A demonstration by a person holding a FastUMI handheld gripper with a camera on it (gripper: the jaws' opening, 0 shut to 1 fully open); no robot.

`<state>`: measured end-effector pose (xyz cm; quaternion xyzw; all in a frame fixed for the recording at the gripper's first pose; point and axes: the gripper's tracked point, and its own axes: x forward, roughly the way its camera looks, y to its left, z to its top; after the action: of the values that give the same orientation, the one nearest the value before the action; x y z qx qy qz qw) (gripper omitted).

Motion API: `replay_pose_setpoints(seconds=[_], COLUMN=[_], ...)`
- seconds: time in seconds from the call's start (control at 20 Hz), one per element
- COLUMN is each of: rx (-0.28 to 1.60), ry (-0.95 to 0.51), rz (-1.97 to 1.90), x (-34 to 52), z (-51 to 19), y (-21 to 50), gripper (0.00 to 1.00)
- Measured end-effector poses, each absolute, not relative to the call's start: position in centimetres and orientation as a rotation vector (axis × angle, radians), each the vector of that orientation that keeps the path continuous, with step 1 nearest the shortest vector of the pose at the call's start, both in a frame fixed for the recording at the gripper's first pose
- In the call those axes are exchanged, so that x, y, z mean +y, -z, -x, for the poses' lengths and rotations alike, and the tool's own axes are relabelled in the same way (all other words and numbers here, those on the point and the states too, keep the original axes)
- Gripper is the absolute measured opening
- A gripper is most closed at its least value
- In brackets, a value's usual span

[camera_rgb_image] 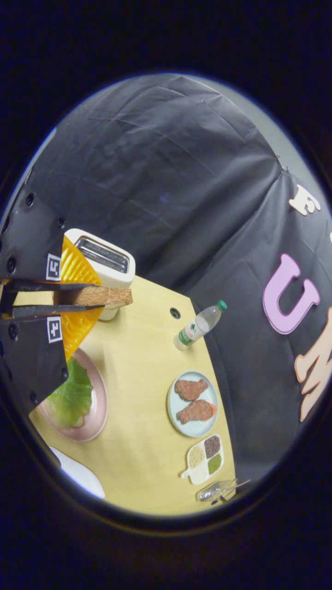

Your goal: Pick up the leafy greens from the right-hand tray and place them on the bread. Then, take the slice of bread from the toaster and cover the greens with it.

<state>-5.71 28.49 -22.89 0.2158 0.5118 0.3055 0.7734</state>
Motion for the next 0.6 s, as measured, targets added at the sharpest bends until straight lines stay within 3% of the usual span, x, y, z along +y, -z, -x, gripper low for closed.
replay_pose_setpoints(seconds=[0.6], rx=[1.236], ry=[-0.570], rz=[-0.525], x=[22.1], z=[8.8], y=[30.1], gripper=[0.14])
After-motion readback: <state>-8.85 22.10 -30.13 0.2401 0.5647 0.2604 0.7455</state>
